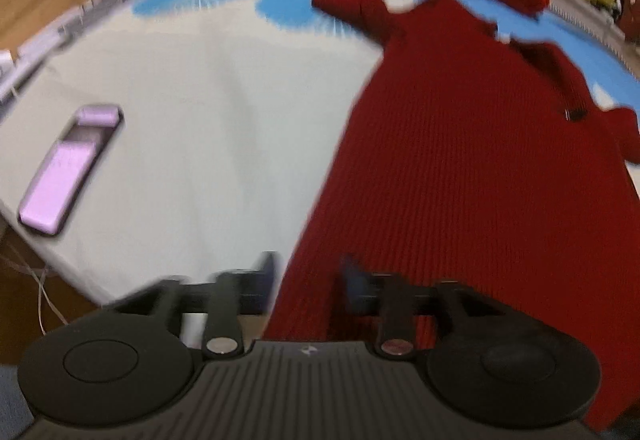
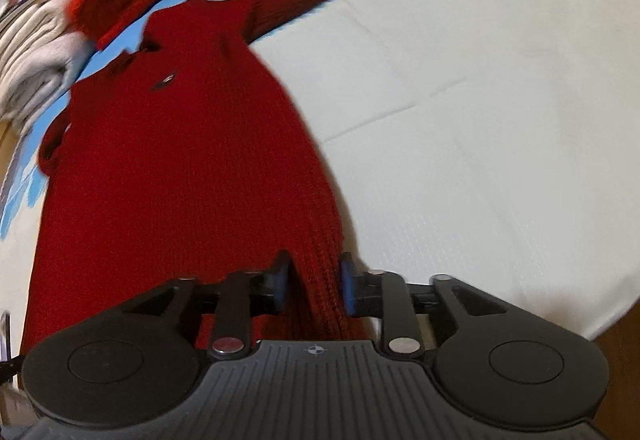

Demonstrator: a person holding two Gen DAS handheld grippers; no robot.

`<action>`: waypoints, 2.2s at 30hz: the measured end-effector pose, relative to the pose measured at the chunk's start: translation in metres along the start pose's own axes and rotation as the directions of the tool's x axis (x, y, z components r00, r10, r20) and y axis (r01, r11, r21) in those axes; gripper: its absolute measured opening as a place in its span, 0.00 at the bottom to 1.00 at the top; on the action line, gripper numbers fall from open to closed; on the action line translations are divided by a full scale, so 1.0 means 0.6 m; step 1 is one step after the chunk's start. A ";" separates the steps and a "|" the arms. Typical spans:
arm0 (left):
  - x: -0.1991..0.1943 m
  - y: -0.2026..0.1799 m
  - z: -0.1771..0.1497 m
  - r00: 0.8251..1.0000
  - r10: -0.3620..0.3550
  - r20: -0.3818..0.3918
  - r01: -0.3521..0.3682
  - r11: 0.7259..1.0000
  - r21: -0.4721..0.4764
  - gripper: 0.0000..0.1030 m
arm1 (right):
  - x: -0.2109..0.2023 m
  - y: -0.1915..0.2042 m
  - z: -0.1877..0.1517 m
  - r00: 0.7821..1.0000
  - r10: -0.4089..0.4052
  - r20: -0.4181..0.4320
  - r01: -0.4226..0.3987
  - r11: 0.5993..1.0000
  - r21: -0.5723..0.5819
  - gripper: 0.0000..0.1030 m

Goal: Fold small clothes

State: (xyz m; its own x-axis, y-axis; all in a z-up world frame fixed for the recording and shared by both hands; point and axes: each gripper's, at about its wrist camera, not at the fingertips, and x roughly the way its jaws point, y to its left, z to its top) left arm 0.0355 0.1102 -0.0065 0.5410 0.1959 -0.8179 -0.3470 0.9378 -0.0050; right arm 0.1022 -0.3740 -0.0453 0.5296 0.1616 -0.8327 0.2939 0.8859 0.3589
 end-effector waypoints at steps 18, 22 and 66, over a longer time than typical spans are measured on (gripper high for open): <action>0.011 -0.030 -0.005 0.997 0.025 -0.068 -0.020 0.997 0.078 0.11 | -0.034 0.026 -0.053 0.999 0.032 0.001 -0.031 0.988 -0.150 0.17; -0.004 -0.009 -0.035 0.997 0.024 -0.068 -0.015 0.990 0.139 0.12 | -0.050 0.038 -0.092 1.000 -0.004 0.008 0.005 0.976 -0.216 0.18; 0.165 -0.107 0.226 1.000 -0.003 -0.028 0.003 1.000 -0.030 0.85 | 0.247 -0.095 0.385 0.855 -0.035 0.517 -0.316 0.755 0.575 0.84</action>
State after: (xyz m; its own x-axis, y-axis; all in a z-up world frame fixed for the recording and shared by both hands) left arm 0.2153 0.1083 -0.0090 0.5205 0.1846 -0.8337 -0.3681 0.9295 -0.0240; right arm 0.3479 -0.5012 -0.0920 0.8540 -0.1181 -0.5066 0.5116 0.3673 0.7768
